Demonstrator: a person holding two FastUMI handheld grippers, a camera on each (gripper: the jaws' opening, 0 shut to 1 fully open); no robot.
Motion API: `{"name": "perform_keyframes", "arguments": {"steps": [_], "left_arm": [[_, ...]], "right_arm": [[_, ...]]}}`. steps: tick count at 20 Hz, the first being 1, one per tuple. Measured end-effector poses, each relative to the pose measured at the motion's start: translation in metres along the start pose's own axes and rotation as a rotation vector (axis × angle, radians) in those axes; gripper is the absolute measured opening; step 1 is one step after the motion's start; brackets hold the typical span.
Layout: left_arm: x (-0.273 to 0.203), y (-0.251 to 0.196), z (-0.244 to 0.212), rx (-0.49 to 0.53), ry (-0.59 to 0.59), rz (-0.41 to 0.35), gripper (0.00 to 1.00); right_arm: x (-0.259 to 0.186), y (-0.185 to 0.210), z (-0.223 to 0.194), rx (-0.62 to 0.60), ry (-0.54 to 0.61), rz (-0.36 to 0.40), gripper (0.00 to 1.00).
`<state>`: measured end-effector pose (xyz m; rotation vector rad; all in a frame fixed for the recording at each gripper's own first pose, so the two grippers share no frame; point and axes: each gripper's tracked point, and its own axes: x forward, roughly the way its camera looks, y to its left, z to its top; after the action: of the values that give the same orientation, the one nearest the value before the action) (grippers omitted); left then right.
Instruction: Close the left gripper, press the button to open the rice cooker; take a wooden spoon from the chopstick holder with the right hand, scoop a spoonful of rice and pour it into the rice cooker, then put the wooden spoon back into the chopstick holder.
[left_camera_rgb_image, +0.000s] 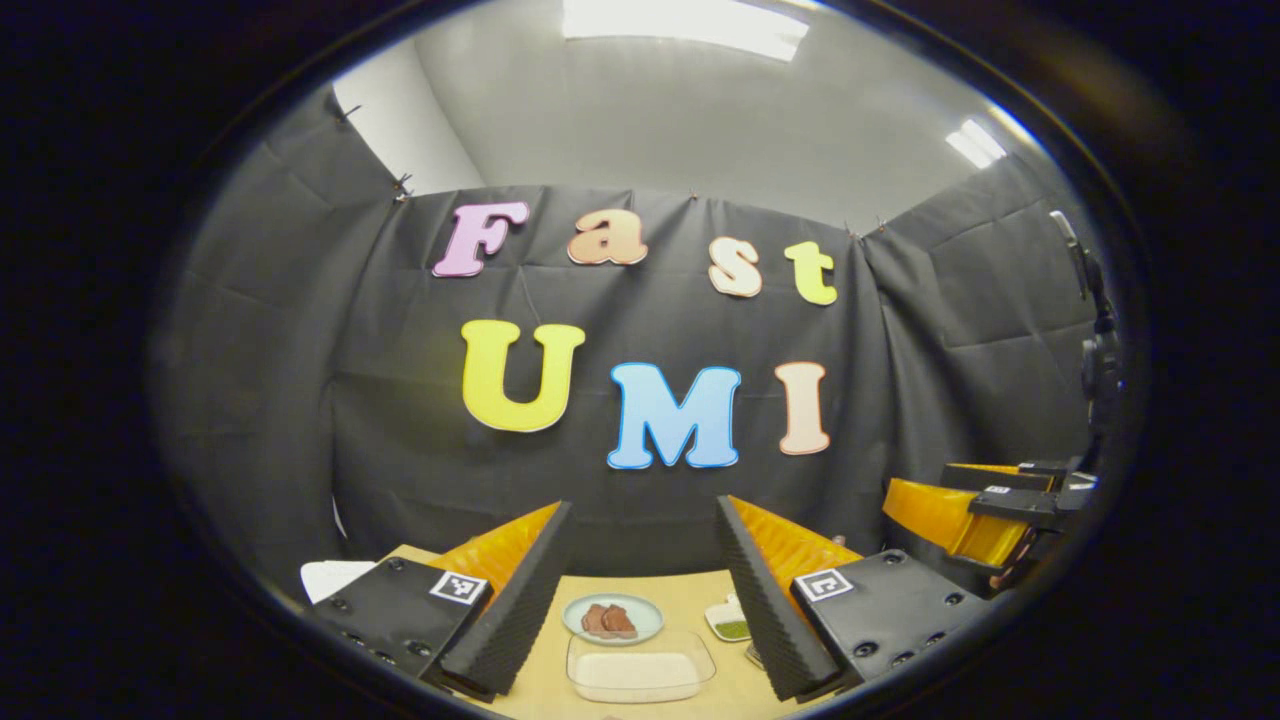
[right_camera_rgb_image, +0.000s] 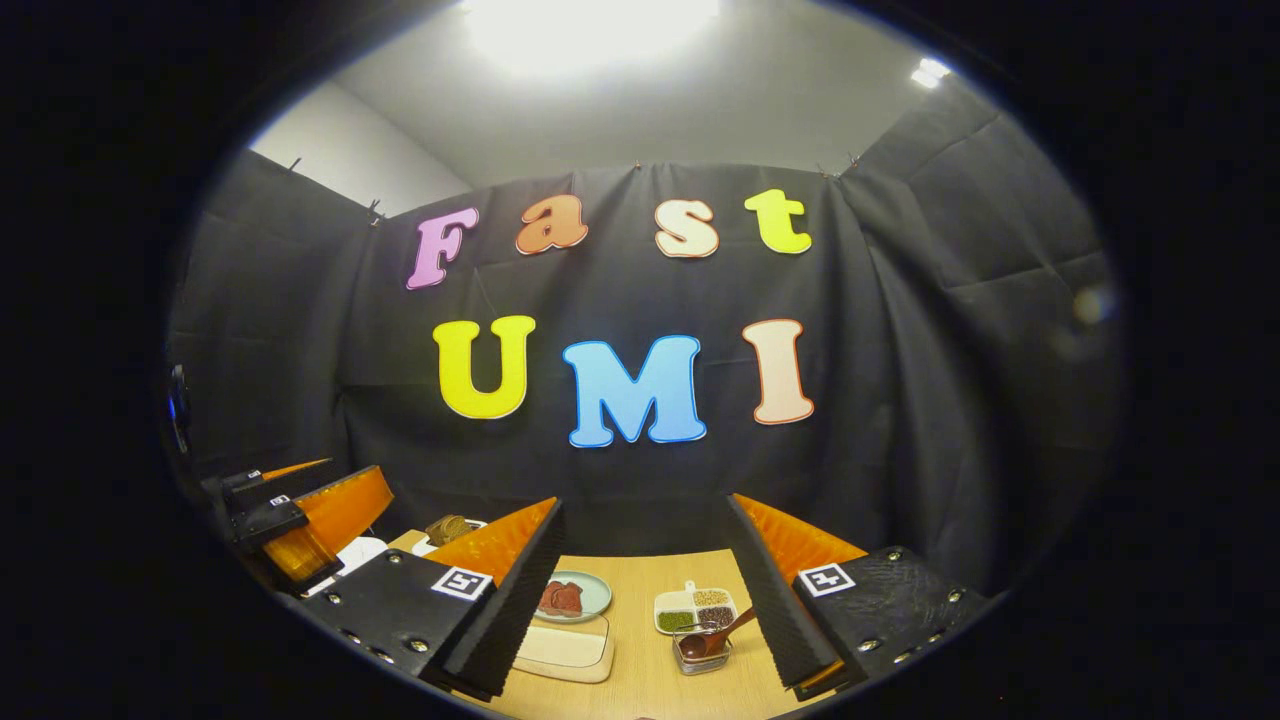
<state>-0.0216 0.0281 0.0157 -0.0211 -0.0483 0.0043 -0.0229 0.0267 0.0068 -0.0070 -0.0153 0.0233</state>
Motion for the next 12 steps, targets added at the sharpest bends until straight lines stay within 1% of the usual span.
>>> {"name": "perform_keyframes", "arguments": {"steps": [2,6,9,12], "left_arm": [[0.002,0.003,-0.002,-0.019,-0.003,0.004,0.96],[0.009,0.019,-0.024,-0.020,0.050,0.017,0.96],[0.009,0.039,-0.044,-0.028,0.096,0.052,0.73],[0.008,0.071,-0.066,-0.018,0.148,0.122,0.18]], "right_arm": [[0.003,-0.004,-0.002,0.005,0.004,-0.001,0.96],[0.007,-0.009,-0.005,0.013,0.011,0.002,0.96],[0.010,-0.010,-0.009,0.013,0.016,0.003,0.96],[0.010,-0.010,-0.016,0.003,0.033,0.010,0.96]]}}
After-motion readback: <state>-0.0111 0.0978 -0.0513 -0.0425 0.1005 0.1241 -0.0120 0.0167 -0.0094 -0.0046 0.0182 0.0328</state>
